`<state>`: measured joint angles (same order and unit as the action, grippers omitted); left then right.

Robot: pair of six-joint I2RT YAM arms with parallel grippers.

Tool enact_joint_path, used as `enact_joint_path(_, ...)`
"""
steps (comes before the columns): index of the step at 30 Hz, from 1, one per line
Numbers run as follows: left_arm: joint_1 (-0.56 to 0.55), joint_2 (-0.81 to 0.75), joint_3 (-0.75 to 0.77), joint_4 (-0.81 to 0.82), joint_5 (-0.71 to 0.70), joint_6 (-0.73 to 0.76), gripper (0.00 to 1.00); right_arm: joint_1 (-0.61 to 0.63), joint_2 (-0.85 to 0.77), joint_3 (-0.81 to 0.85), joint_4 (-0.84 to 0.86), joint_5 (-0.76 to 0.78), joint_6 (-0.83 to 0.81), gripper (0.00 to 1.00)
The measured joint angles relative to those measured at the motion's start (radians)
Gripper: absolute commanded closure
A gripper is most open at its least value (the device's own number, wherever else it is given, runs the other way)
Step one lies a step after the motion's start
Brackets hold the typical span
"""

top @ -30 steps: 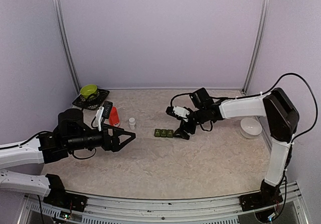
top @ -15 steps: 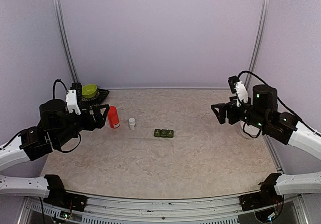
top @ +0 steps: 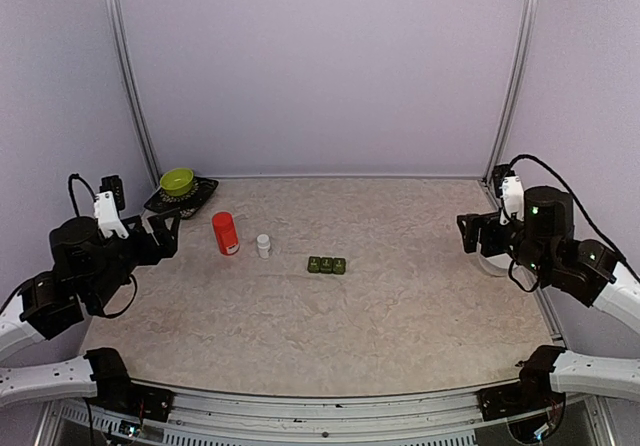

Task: Sort the pills into containers
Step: Reset both arms

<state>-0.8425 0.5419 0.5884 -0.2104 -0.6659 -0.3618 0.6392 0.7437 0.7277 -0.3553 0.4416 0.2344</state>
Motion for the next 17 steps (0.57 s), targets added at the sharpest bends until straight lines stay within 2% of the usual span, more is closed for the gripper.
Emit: enact_joint_path(17,0.009,-0.011,-0.004,-0.034,-0.005,0.000,0.01,0.000,-0.033,-0.009,-0.001,0.016,-0.008,0.00)
